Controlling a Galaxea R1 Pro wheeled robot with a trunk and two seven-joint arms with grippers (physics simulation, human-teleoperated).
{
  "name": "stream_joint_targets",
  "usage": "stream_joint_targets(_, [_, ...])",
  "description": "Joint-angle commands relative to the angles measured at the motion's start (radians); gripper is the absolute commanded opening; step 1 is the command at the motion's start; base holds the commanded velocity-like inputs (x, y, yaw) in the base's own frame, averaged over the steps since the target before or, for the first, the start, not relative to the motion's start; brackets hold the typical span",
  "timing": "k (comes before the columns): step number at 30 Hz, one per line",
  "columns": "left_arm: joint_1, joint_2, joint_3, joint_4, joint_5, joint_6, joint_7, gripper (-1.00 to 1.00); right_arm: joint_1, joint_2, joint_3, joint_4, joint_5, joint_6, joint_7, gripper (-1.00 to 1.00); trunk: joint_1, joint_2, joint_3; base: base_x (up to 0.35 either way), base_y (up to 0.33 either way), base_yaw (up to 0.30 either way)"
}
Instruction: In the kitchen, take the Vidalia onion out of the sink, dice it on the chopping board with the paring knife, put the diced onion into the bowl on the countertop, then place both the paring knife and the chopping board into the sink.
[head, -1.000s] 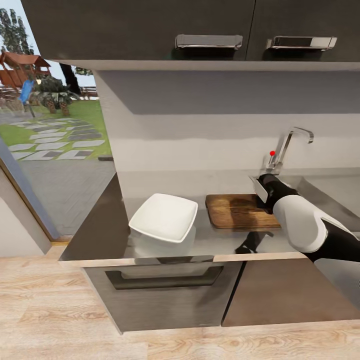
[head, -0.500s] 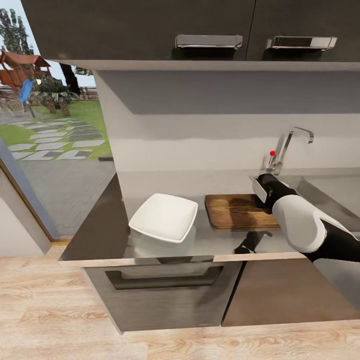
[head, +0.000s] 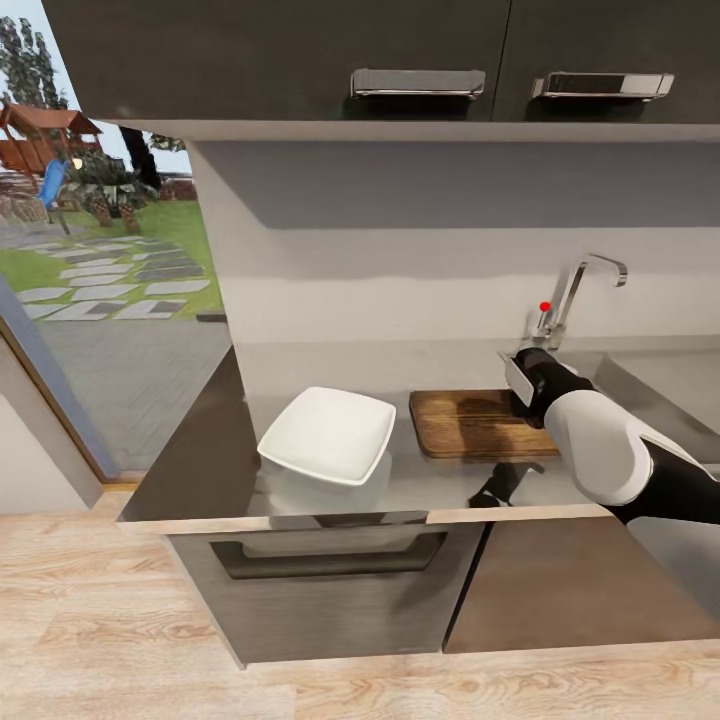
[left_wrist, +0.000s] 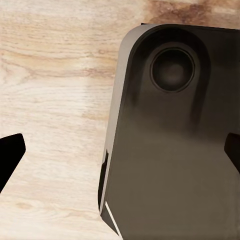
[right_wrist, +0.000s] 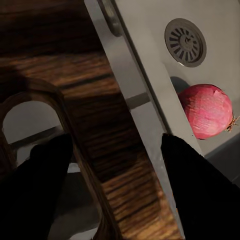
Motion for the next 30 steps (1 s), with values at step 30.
stream_joint_targets(30, [-0.001,0.000,0.003,0.002,0.000,-0.005,0.000,1.00,0.000,0.010,-0.036,-0.142,-0.025,0.091,0.010,1.00,0.000,0.000,-0.001,0.000,0.000,0.000])
